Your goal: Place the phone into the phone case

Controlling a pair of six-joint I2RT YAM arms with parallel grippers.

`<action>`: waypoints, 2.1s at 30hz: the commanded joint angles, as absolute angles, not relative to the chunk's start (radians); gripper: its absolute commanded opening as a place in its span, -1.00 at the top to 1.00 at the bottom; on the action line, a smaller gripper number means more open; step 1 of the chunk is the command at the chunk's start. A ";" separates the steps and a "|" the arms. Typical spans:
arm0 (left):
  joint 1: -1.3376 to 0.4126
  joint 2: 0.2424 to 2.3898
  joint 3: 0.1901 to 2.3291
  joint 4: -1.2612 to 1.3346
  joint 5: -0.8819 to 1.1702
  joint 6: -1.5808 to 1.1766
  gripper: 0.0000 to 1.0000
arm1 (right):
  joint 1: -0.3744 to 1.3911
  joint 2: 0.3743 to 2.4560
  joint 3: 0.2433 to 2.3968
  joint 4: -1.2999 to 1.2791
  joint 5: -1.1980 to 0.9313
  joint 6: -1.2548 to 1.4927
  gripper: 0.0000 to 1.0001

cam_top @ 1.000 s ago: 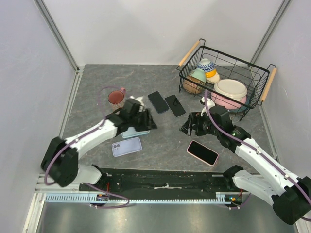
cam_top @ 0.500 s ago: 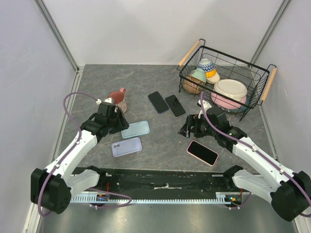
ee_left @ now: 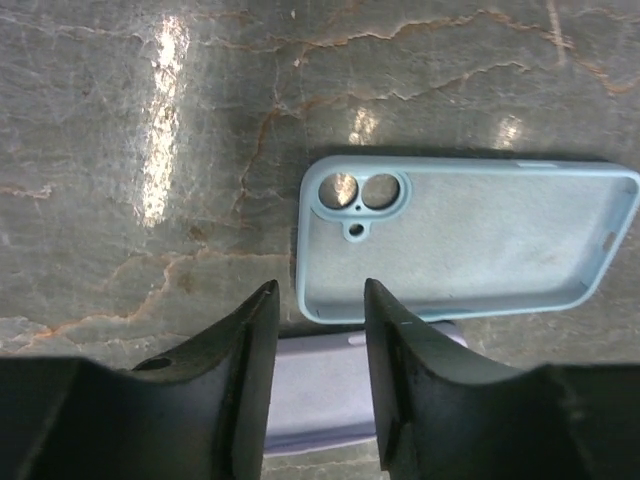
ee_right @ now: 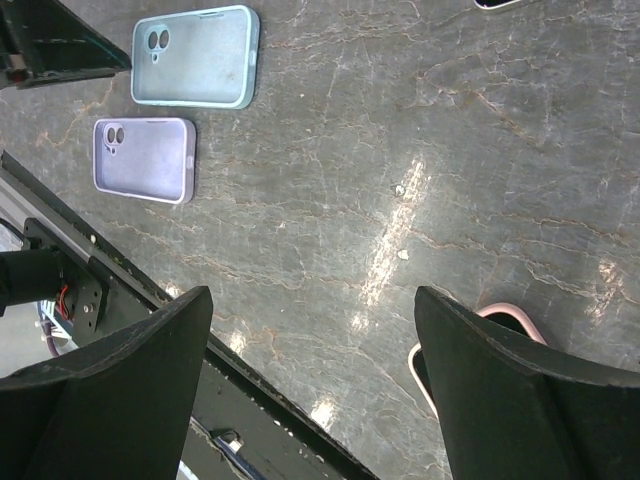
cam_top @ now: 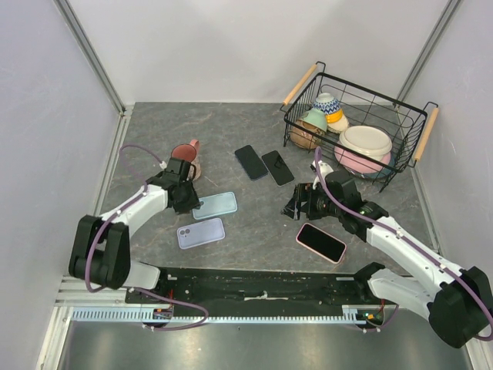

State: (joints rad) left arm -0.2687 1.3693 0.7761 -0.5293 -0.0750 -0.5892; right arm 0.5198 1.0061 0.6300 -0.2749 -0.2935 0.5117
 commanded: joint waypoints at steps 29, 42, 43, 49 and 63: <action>-0.449 1.446 0.900 -0.417 0.064 -0.587 0.96 | 0.517 1.040 0.621 -0.210 -0.291 0.522 -0.79; -0.704 1.511 0.882 -0.407 0.014 -0.770 0.96 | 0.517 1.019 0.623 -0.221 -0.279 0.520 -0.81; -0.722 1.509 0.877 -0.407 0.003 -0.776 0.96 | 0.517 1.020 0.618 -0.221 -0.281 0.520 -0.81; -0.747 1.526 0.864 -0.399 0.005 -0.798 0.94 | 0.517 1.037 0.621 -0.219 -0.290 0.512 -0.82; -0.773 1.488 0.873 -0.408 -0.041 -0.773 -0.27 | 0.517 1.051 0.630 -0.219 -0.290 0.502 -0.85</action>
State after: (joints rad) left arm -0.7681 1.5249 0.8619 -0.4305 -0.0002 -0.7677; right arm 0.5198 1.0393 0.6281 -0.2478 -0.2913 0.5175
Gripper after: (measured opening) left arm 0.634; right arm 0.918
